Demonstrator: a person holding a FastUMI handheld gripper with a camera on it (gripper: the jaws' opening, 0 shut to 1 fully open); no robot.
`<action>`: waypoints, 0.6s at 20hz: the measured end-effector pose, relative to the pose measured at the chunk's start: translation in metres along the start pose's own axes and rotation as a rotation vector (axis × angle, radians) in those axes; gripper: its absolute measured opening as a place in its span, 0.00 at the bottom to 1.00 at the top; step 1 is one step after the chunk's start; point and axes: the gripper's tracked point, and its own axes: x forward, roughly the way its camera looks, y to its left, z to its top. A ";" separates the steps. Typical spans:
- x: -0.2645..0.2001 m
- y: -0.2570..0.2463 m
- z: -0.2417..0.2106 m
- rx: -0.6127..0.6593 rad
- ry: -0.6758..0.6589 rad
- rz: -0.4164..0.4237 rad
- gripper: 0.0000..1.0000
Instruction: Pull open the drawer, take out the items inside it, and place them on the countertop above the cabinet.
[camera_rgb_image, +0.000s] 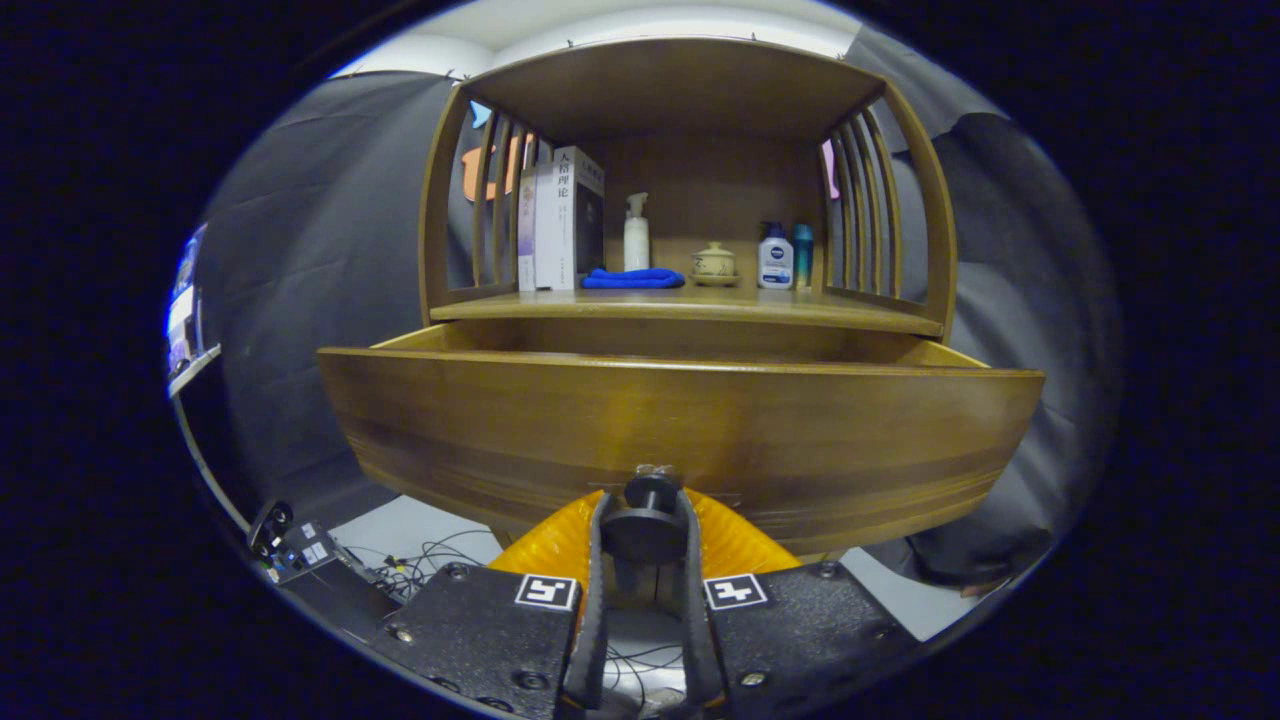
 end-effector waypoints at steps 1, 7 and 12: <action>-0.003 0.000 -0.002 0.000 0.000 0.001 0.33; -0.017 0.001 -0.009 -0.012 0.000 0.006 0.33; -0.018 0.001 -0.018 -0.017 -0.005 0.004 0.33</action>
